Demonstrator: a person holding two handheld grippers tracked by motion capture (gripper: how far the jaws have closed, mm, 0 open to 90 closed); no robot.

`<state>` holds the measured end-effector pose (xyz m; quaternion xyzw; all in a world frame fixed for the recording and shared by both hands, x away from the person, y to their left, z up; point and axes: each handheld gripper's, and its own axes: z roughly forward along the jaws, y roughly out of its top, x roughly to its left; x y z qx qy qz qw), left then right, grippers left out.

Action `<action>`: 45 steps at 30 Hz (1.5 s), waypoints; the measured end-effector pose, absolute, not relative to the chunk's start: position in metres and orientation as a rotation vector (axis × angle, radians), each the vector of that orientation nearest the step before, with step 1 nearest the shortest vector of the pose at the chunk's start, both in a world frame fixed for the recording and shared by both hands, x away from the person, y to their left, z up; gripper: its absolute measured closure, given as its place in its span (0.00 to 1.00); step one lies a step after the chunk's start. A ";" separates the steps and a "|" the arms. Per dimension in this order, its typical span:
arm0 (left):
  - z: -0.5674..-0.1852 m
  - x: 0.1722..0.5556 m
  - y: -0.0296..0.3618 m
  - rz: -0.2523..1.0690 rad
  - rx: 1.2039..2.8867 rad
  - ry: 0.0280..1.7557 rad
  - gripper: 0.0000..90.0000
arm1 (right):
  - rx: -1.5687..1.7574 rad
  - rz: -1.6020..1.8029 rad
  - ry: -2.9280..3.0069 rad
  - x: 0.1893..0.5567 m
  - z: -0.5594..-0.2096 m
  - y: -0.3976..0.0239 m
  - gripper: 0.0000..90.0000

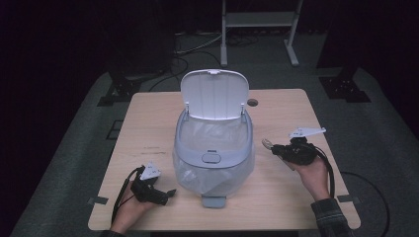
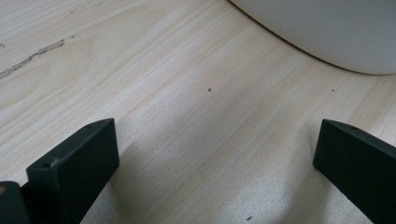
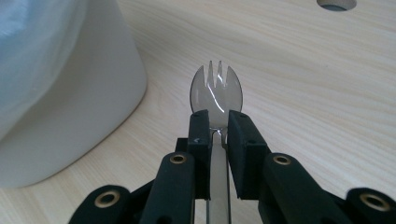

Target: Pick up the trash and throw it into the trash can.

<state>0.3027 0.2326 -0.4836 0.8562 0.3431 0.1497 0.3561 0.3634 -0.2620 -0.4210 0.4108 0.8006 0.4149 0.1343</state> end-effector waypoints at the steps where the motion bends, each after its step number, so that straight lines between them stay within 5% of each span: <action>1: -0.484 0.303 0.233 0.387 2.212 0.886 0.00 | 1.187 1.211 2.321 0.363 -0.420 -0.262 0.88; 45: -0.484 0.303 0.233 0.387 2.212 0.886 0.00 | 0.924 1.492 2.288 0.329 -0.339 -0.258 0.88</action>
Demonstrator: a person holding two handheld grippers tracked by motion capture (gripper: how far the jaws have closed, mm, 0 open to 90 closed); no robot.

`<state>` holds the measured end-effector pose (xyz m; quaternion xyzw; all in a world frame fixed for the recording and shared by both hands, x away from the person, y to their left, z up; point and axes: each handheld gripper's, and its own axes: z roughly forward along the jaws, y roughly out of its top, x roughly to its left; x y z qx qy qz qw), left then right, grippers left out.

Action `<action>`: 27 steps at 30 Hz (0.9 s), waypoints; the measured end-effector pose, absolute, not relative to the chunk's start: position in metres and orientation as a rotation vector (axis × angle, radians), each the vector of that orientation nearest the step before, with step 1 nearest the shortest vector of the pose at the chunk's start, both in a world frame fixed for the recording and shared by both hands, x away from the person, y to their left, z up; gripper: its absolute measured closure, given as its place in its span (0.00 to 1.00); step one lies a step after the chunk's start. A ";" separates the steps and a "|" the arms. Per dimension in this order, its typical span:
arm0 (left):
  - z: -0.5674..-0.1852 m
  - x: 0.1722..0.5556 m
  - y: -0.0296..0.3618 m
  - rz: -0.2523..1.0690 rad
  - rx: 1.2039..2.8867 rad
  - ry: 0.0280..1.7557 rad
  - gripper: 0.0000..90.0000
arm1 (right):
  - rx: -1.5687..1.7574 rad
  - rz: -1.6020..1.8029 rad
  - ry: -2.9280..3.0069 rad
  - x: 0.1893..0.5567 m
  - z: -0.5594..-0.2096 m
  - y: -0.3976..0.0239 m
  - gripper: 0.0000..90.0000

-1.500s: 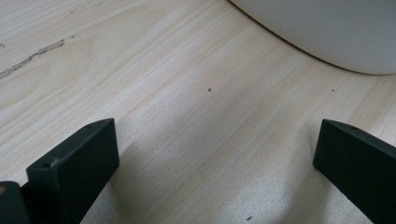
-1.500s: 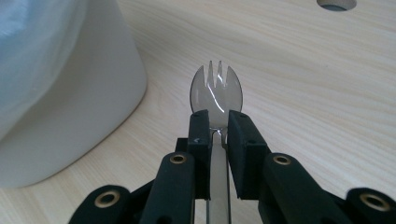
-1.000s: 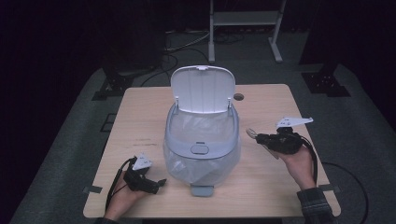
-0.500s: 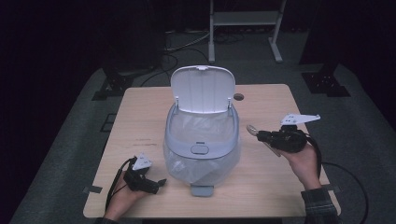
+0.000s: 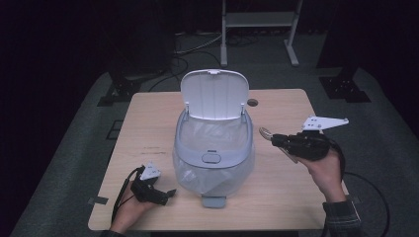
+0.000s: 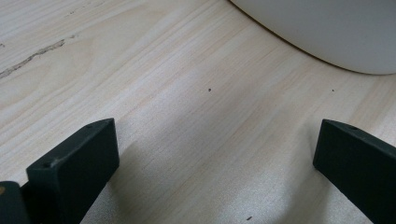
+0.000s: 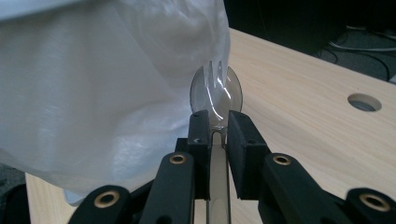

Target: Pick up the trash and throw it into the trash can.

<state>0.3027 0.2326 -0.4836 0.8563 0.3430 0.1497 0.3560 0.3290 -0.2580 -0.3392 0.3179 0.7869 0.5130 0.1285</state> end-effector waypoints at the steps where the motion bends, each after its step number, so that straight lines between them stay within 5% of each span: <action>1: -0.484 0.303 0.233 0.387 2.212 0.886 0.00 | 0.918 1.497 2.286 0.328 -0.337 -0.258 0.88; 27: -0.484 0.303 0.233 0.388 2.210 0.886 0.00 | 0.718 1.617 2.227 0.315 -0.286 -0.243 0.88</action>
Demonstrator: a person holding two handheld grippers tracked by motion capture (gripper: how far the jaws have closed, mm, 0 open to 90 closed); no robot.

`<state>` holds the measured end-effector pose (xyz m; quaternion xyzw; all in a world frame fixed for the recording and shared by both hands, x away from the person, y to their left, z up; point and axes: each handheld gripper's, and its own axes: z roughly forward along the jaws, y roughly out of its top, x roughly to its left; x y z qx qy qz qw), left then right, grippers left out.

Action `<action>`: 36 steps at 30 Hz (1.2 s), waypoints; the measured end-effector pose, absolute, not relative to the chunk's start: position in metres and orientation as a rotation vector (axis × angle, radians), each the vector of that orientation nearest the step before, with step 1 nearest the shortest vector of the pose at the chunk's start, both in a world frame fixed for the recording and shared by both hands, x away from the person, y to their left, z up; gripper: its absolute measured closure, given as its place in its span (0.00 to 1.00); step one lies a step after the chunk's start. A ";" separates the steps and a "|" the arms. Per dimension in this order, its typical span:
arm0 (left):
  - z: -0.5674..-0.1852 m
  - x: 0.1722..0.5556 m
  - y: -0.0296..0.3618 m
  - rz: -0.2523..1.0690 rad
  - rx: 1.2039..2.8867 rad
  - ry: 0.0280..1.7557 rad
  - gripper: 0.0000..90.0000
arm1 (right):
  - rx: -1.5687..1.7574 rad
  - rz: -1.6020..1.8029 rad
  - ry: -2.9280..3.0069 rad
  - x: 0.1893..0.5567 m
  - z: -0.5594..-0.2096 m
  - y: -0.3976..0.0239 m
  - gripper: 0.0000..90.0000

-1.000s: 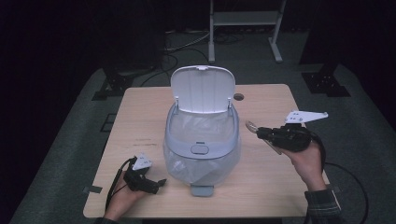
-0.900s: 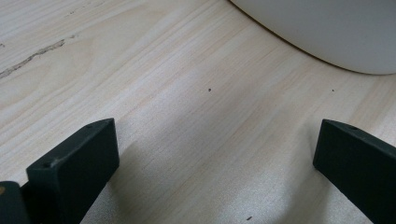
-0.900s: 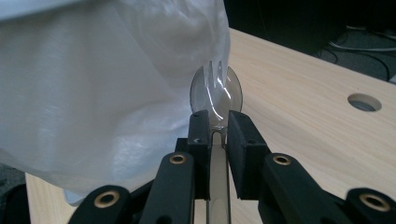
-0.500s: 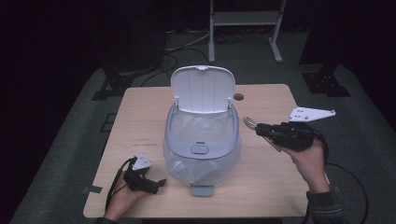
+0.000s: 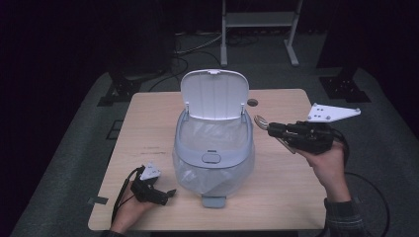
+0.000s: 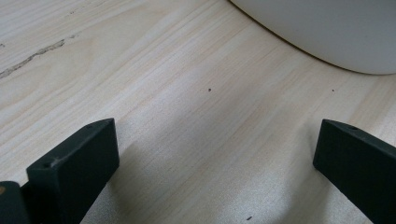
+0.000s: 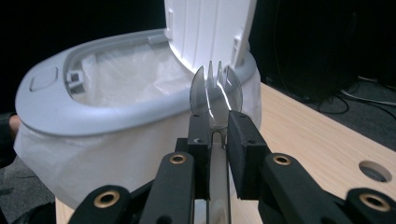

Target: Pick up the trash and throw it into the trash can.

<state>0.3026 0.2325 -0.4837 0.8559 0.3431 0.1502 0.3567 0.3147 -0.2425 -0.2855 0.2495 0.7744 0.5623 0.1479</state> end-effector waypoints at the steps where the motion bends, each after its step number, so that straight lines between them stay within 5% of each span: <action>1: -0.484 0.303 0.233 0.388 2.210 0.886 0.00 | 0.710 1.621 2.228 0.315 -0.284 -0.241 0.88; 36: -0.484 0.303 0.233 0.388 2.210 0.885 0.00 | 0.493 1.731 2.291 0.339 -0.239 -0.165 0.88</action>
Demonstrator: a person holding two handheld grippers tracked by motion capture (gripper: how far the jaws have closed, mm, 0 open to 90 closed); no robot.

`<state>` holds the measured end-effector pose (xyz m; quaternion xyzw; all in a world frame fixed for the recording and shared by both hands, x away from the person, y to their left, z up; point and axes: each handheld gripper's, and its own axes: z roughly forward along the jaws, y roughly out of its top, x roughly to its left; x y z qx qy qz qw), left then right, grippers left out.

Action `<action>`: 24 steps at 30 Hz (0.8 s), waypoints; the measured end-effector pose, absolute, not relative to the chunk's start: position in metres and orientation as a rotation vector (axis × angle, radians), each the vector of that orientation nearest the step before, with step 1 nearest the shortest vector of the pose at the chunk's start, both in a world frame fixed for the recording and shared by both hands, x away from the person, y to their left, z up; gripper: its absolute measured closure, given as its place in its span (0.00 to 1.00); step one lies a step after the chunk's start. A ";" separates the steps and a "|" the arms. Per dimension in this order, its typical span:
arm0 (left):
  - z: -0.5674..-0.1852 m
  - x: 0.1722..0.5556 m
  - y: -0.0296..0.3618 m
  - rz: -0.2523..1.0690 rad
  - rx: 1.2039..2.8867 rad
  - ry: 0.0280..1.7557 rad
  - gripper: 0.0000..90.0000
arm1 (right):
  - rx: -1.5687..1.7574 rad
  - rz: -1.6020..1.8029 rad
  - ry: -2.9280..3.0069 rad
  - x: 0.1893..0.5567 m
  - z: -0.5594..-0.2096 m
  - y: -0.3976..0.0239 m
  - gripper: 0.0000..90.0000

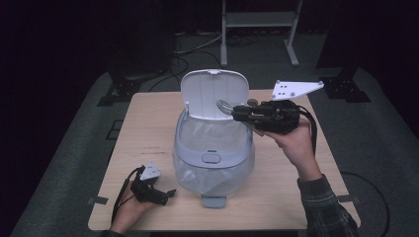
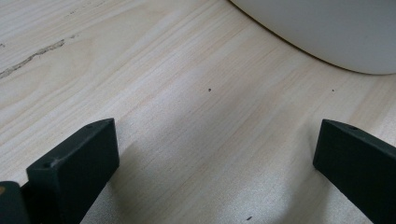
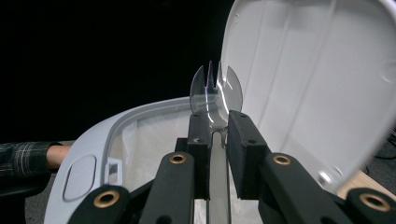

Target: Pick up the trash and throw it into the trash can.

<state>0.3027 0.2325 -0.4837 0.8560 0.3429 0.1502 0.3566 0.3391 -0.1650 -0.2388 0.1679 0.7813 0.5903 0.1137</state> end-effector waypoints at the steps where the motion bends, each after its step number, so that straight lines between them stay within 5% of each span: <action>1: -0.484 0.303 0.233 0.388 2.210 0.886 0.00 | 0.488 1.733 2.293 0.340 -0.238 -0.162 0.88; 24: -0.484 0.303 0.233 0.388 2.210 0.886 0.00 | 0.413 1.734 2.361 0.350 -0.239 -0.117 0.86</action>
